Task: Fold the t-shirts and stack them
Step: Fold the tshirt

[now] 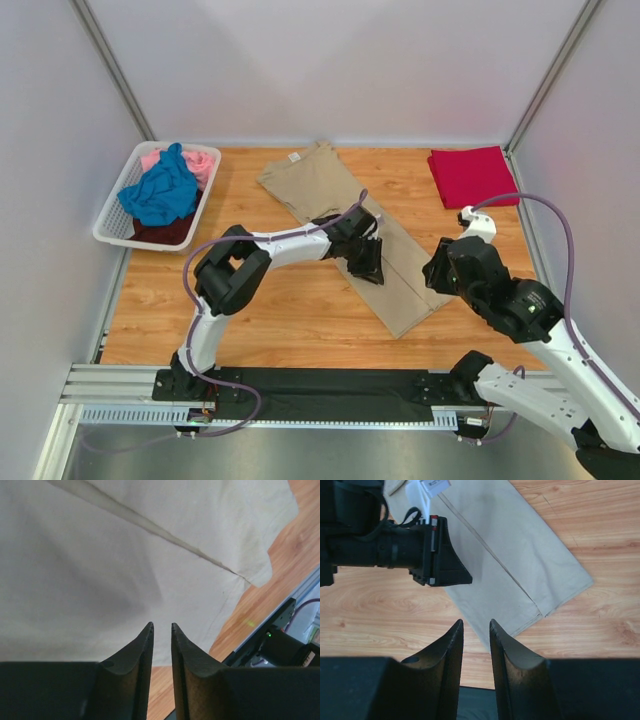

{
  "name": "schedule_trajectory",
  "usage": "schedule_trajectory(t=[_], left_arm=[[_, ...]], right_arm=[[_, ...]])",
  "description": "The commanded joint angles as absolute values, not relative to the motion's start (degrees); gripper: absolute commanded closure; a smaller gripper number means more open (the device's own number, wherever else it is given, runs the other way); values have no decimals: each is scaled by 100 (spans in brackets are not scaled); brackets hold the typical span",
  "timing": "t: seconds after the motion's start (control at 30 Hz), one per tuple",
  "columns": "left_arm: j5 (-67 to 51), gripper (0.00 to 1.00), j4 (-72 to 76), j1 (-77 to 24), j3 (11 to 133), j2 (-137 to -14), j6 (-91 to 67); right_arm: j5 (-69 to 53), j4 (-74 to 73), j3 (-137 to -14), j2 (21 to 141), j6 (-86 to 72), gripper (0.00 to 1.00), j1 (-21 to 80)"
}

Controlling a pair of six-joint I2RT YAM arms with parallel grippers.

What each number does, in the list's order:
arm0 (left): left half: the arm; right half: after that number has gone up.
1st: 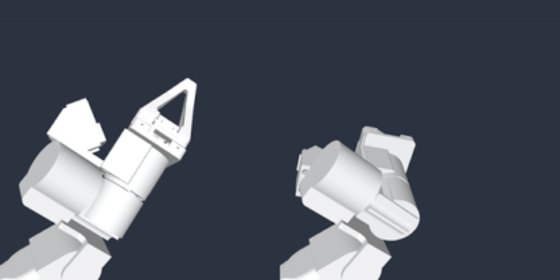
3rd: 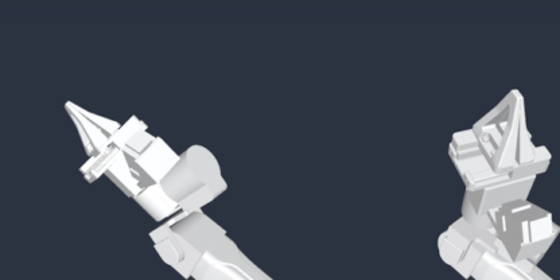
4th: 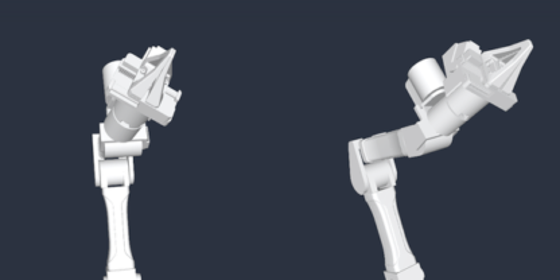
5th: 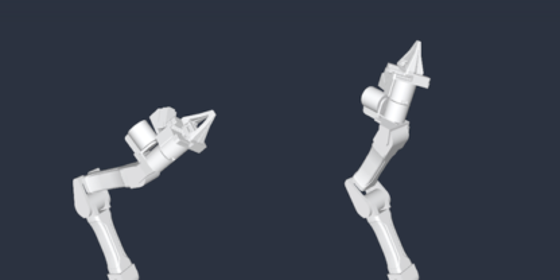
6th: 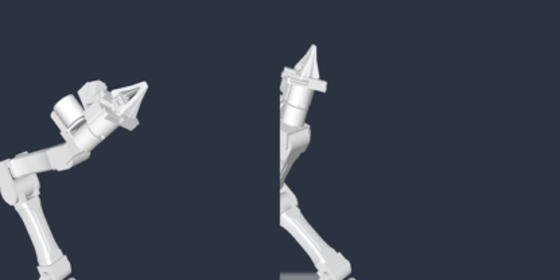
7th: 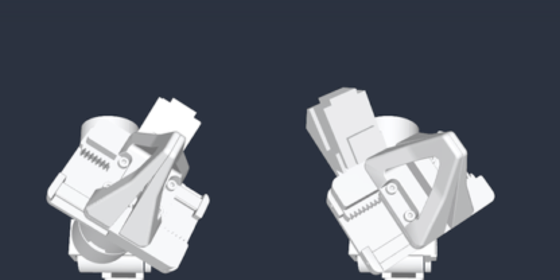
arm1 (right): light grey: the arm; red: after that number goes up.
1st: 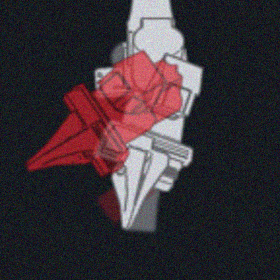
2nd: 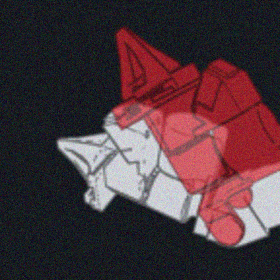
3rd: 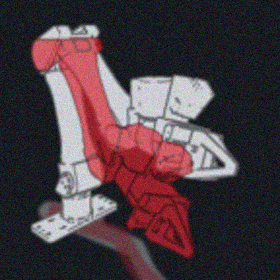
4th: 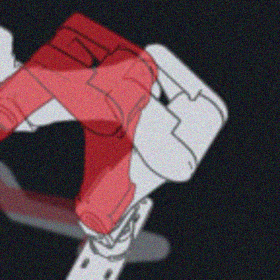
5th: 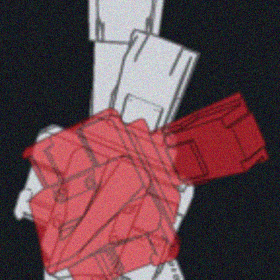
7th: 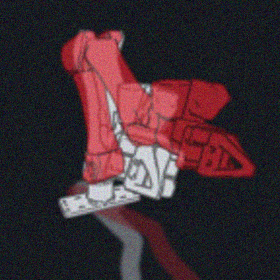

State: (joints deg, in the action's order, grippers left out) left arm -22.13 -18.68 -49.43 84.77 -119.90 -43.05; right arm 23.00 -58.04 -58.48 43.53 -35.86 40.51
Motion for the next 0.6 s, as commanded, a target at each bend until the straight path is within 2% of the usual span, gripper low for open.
schedule_trajectory(t=[0.0, 0.1, 0.23, 0.57], left_arm=[[-1988, 74, -2204, -5080, 9166, -12304, -4360], [-1794, 77, -2776, -5168, 9325, -12401, -4368], [-1267, 76, -3593, -5168, 9185, -12279, -4132], [-1257, 72, -3691, -5168, 8631, -11901, -4034]], right_arm=[[2452, -5906, -5880, 4122, -3568, 71, 4034], [2470, -5950, -5915, 4061, -3551, 71, 4034], [2514, -5985, -5906, 4034, -3524, 70, 4034], [2330, -5897, -5880, 4104, -3630, 69, 4025]])
